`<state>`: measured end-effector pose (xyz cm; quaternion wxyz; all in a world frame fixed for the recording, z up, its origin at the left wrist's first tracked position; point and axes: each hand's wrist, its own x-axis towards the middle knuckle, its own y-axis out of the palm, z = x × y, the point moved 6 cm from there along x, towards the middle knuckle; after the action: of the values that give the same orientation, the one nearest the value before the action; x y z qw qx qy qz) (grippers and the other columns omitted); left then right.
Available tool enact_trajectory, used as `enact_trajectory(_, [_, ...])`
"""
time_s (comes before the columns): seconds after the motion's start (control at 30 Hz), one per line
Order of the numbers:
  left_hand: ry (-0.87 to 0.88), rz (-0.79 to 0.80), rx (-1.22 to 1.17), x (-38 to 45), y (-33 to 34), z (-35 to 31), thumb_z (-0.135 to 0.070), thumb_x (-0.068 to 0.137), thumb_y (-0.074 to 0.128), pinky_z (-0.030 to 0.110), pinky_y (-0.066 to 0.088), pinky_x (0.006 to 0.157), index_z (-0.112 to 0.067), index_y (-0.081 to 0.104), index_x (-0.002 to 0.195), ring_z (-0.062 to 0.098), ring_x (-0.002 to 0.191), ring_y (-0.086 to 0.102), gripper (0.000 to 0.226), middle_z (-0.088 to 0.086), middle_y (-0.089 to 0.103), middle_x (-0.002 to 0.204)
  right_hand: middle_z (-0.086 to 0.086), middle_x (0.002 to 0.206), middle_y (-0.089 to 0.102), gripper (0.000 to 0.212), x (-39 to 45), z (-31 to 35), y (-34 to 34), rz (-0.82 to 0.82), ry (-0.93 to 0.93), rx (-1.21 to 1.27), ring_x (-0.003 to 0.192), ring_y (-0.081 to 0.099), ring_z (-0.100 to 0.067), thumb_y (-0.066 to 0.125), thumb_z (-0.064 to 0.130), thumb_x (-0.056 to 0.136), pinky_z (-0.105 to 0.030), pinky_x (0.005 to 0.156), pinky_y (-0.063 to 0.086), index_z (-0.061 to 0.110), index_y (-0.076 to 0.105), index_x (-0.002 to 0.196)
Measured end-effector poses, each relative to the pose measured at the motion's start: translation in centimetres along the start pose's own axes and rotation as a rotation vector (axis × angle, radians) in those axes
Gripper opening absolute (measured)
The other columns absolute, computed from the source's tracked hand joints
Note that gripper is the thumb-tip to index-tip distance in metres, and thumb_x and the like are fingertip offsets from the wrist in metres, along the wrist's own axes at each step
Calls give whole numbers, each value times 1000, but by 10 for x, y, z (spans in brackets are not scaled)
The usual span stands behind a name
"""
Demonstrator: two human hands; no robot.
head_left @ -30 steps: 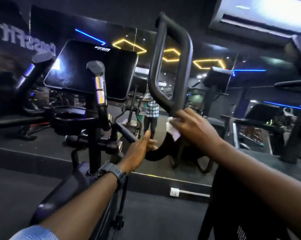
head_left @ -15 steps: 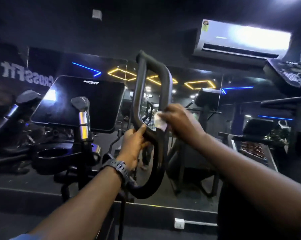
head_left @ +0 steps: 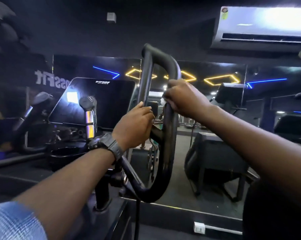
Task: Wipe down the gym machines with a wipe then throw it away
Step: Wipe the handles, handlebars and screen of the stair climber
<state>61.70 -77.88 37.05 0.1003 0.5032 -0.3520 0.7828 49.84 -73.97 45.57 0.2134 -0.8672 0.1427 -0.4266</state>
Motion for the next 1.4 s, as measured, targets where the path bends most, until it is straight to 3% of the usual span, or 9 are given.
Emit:
enact_trajectory(0.07, [62, -8, 4, -3, -4, 3, -19, 99, 41, 38, 32, 118, -7, 70, 98, 24, 117, 60, 31, 7, 66, 109, 1, 106, 59, 13, -8, 19, 6, 58, -62, -45, 97, 53, -14, 64, 20, 90, -24, 88, 46, 17, 69, 101])
enact_trajectory(0.2, [183, 65, 67, -8, -4, 10, -21, 101, 41, 38, 31, 118, -7, 69, 106, 22, 128, 53, 31, 8, 66, 117, 8, 117, 59, 27, -44, 54, 10, 194, -257, 94, 107, 48, -10, 59, 27, 92, -22, 94, 41, 24, 64, 118])
enact_trajectory(0.4, [160, 39, 19, -12, -2, 13, -37, 98, 51, 42, 31, 118, -7, 67, 115, 20, 134, 49, 38, 5, 64, 122, 1, 104, 66, 22, 6, -1, 9, 17, -70, -29, 94, 53, -13, 59, 13, 90, -20, 83, 32, 20, 71, 108])
enact_trajectory(0.63, [139, 196, 124, -9, -3, 15, -50, 95, 47, 37, 28, 120, -10, 65, 123, 18, 138, 44, 52, 4, 62, 132, 12, 90, 62, 18, -56, 37, 16, 142, -189, 315, 86, 54, -9, 54, 22, 88, -22, 80, 46, 24, 68, 99])
enact_trajectory(0.77, [86, 227, 94, -7, -6, 12, -52, 93, 53, 37, 27, 121, -11, 65, 121, 16, 139, 42, 51, 2, 61, 132, 7, 82, 62, 14, -10, -3, 2, -61, -38, 317, 73, 59, -7, 62, 14, 90, -19, 69, 50, 16, 68, 103])
enact_trajectory(0.87, [67, 260, 94, -2, -7, 13, -54, 92, 54, 35, 26, 121, -13, 67, 115, 14, 136, 44, 48, -1, 63, 127, 5, 87, 67, 17, -9, -5, 8, -83, 45, 331, 74, 62, -6, 61, 11, 92, -16, 71, 52, 13, 68, 107])
enact_trajectory(1.07, [46, 266, 68, 8, -5, 12, -48, 95, 36, 30, 24, 121, -17, 68, 100, 11, 126, 51, 45, -4, 66, 111, 5, 103, 67, 24, -61, 35, 13, 79, -202, 292, 93, 55, -12, 63, 21, 88, -24, 83, 49, 20, 71, 111])
enact_trajectory(1.27, [-24, 163, 11, 13, -6, 11, -36, 94, 37, 32, 27, 120, -16, 65, 85, 14, 97, 60, 36, -4, 61, 94, -7, 93, 61, 17, -6, -26, -4, -151, 86, 241, 85, 58, -23, 68, 12, 84, -29, 74, 49, 13, 77, 98])
enact_trajectory(1.4, [-5, 173, 28, 13, -3, 13, -38, 94, 37, 37, 42, 110, -19, 62, 82, 14, 96, 60, 34, -6, 60, 90, 1, 93, 60, 18, -41, 14, 6, -68, -10, 258, 87, 52, -18, 67, 18, 86, -31, 71, 50, 21, 75, 102])
